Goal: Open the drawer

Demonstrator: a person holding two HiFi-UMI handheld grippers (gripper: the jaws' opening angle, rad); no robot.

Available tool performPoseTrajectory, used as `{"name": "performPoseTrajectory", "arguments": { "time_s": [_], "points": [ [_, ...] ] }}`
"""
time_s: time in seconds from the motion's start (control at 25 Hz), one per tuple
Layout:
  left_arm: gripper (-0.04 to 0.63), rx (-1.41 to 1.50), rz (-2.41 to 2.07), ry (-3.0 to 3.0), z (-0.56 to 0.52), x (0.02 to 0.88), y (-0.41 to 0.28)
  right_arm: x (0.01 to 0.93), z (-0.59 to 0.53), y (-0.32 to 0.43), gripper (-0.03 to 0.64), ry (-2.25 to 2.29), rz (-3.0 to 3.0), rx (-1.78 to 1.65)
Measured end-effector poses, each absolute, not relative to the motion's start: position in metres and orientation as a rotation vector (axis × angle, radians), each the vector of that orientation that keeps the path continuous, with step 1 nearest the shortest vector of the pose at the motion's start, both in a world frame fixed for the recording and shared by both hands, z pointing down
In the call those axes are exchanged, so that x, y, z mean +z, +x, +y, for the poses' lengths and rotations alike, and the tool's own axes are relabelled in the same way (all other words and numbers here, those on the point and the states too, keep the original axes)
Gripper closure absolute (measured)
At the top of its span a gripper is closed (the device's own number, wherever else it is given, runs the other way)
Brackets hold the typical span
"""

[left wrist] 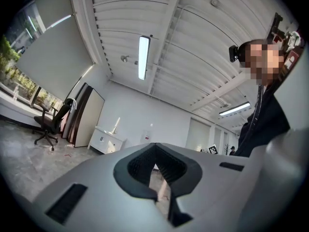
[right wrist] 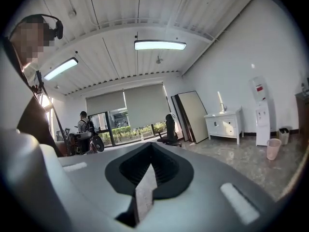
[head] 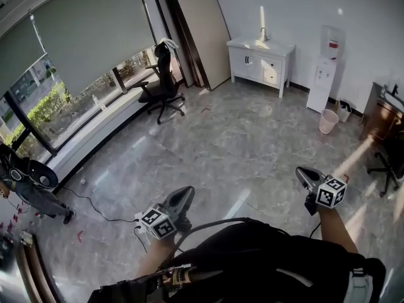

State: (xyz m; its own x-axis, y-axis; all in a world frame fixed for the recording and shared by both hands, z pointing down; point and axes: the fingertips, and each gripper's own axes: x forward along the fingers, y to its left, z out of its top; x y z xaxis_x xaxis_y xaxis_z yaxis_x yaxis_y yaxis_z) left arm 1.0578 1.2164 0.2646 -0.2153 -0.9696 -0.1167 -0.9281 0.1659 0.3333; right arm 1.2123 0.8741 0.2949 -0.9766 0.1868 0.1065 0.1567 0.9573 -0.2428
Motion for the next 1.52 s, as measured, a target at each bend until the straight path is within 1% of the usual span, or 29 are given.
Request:
{"name": "performPoseTrajectory", "arguments": {
  "time_s": [0.2,0.4,0.64,0.8,0.88,1.04,1.16,1.32,1.52],
  "points": [
    [0.595,-0.522,-2.313,1.814,1.16,0.276,1.046,0.301,0.823,1.178,0.615,-0.351,-2.958,0.334],
    [0.595,-0.509,-2.265,1.815,1.117,0.289,1.012,0.309,0.797,1.146,0.615,-0.363,-2.951,0.309],
    [0.595,-0.523,-2.179,1.866,1.061,0.311,0.958,0.335,0.735,1.123,0.615,-0.184,-2.932,0.386],
    [0.595,-0.55,-2.101,1.941,1.035,0.317,0.898,0.332,0.716,1.082,0.615,-0.067,-2.948,0.37],
    [0.595,-0.571,-2.067,1.959,1.03,0.313,0.857,0.324,0.718,1.05,0.615,-0.019,-2.961,0.381],
    [0.595,-0.511,-2.019,2.025,1.031,0.292,0.781,0.301,0.736,0.984,0.615,0.009,-2.974,0.357],
    [0.595,-0.502,-1.99,2.06,1.022,0.283,0.728,0.297,0.732,0.939,0.615,0.074,-2.99,0.408],
    [0.595,-0.48,-1.965,2.103,1.013,0.287,0.678,0.313,0.738,0.892,0.615,0.077,-2.964,0.382],
    [0.595,-0.527,-1.967,2.093,1.012,0.3,0.636,0.325,0.731,0.858,0.615,0.096,-2.941,0.395]
  ]
}}
